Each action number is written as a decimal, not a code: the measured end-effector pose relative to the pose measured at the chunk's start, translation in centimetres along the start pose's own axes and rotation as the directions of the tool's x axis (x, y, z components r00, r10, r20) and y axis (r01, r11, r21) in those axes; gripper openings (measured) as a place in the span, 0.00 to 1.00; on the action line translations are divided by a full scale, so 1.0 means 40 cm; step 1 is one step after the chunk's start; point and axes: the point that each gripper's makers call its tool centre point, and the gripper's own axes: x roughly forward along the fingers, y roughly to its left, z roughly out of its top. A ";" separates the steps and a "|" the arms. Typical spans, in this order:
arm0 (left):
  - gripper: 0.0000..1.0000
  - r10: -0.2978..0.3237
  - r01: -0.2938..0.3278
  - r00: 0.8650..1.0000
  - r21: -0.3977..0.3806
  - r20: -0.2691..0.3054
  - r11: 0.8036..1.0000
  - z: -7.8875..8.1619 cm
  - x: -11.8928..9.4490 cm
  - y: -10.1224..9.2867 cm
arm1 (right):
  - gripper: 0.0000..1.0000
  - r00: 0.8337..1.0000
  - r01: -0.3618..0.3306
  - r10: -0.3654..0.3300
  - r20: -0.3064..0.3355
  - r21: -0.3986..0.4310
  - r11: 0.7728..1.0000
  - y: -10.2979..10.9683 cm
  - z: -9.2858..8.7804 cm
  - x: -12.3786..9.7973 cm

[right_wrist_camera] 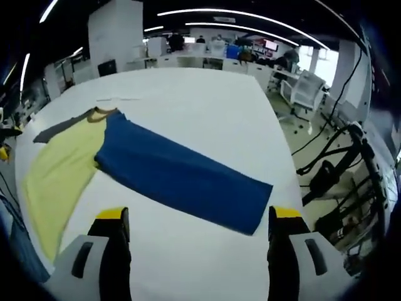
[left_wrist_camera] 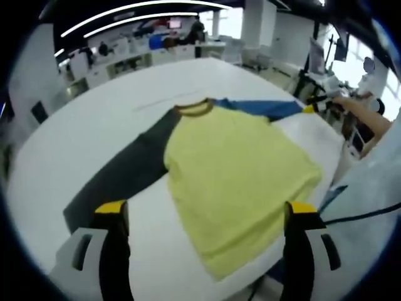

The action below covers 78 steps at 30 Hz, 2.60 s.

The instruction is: Fold the garment on the visible template until the final outline fits inside the template.

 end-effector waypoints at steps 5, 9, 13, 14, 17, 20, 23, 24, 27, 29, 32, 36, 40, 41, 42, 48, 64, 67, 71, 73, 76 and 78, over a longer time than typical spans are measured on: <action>0.98 -0.011 0.011 1.000 -0.001 -0.008 1.000 -0.002 -0.001 -0.009 | 0.91 1.000 0.006 -0.005 -0.017 0.016 1.000 -0.010 -0.011 0.005; 0.97 -0.026 0.026 1.000 -0.004 -0.001 1.000 0.002 0.000 -0.017 | 0.89 1.000 0.027 -0.027 -0.015 0.034 0.999 -0.022 -0.008 0.001; 0.97 -0.020 0.020 1.000 -0.003 -0.001 1.000 0.004 -0.002 -0.016 | 0.88 0.999 0.046 -0.046 -0.018 0.051 0.998 -0.033 -0.010 0.003; 0.97 -0.017 0.017 1.000 -0.004 -0.002 1.000 0.003 -0.002 -0.015 | 0.87 0.999 0.051 -0.050 -0.018 0.064 0.997 -0.036 -0.011 0.004; 0.97 -0.016 0.016 1.000 -0.005 -0.010 1.000 0.000 -0.001 -0.016 | 0.85 0.998 0.063 -0.062 -0.012 0.090 0.994 -0.042 -0.010 0.010; 0.96 -0.021 0.021 1.000 -0.009 -0.013 1.000 -0.001 0.000 -0.019 | 0.81 0.998 0.066 -0.065 -0.009 0.104 0.992 -0.054 -0.009 0.021; 0.96 -0.019 0.019 1.000 -0.011 -0.012 1.000 -0.002 -0.001 -0.017 | 0.79 0.997 0.071 -0.071 -0.005 0.134 0.988 -0.073 -0.011 0.033; 0.96 -0.018 0.018 1.000 -0.011 -0.012 1.000 -0.002 -0.001 -0.016 | 0.79 0.998 0.064 -0.065 0.000 0.167 0.984 -0.075 -0.012 0.039; 0.96 -0.015 0.014 1.000 -0.010 -0.016 1.000 -0.003 -0.002 -0.014 | 0.77 0.998 0.060 -0.063 0.006 0.202 0.977 -0.090 -0.015 0.050; 0.96 -0.017 0.017 1.000 -0.012 -0.017 1.000 -0.004 -0.002 -0.016 | 0.73 0.998 0.059 -0.062 0.006 0.214 0.975 -0.090 -0.015 0.051; 0.96 -0.017 0.017 1.000 -0.012 -0.020 1.000 -0.005 -0.001 -0.016 | 0.69 0.998 0.062 -0.065 0.004 0.230 0.971 -0.088 -0.015 0.052; 0.95 -0.014 0.013 1.000 -0.008 -0.022 1.000 -0.004 -0.001 -0.014 | 0.63 0.997 0.074 -0.073 -0.013 0.260 0.963 -0.087 -0.022 0.052; 0.95 -0.014 0.014 0.999 -0.004 -0.029 1.000 -0.003 -0.002 -0.012 | 0.56 0.996 0.082 -0.075 -0.039 0.262 0.962 -0.110 -0.034 0.067; 0.95 -0.014 0.014 0.999 -0.003 -0.030 1.000 -0.002 -0.002 -0.012 | 0.55 0.996 0.086 -0.077 -0.047 0.256 0.963 -0.110 -0.037 0.068; 0.95 -0.013 0.013 0.999 -0.003 -0.032 1.000 -0.001 -0.002 -0.012 | 0.54 0.995 0.093 -0.082 -0.053 0.253 0.963 -0.110 -0.039 0.067; 0.94 -0.019 0.019 0.999 0.002 -0.037 1.000 0.008 0.000 -0.016 | 0.46 0.993 0.121 -0.108 -0.056 0.314 0.942 -0.140 -0.043 0.077; 0.93 -0.019 0.019 0.998 -0.003 -0.055 1.000 0.009 0.007 -0.014 | 0.26 0.981 0.183 -0.156 -0.114 0.285 0.941 -0.276 -0.064 0.116; 0.92 -0.019 0.019 0.998 -0.007 -0.056 1.000 0.007 0.008 -0.012 | 0.24 0.978 0.193 -0.165 -0.128 0.249 0.949 -0.277 -0.067 0.118; 0.92 -0.021 0.021 0.998 -0.009 -0.057 1.000 0.004 0.009 -0.013 | 0.24 0.977 0.193 -0.163 -0.141 0.235 0.953 -0.282 -0.069 0.122; 0.92 -0.020 0.019 0.998 -0.010 -0.058 1.000 0.002 0.010 -0.013 | 0.23 0.976 0.195 -0.164 -0.143 0.237 0.952 -0.285 -0.071 0.122; 0.92 -0.021 0.020 0.998 -0.013 -0.058 1.000 -0.002 0.011 -0.014 | 0.23 0.975 0.200 -0.170 -0.141 0.241 0.950 -0.281 -0.073 0.121; 0.92 -0.023 0.022 0.998 -0.015 -0.059 1.000 -0.004 0.011 -0.015 | 0.23 0.974 0.205 -0.174 -0.143 0.246 0.947 -0.279 -0.074 0.120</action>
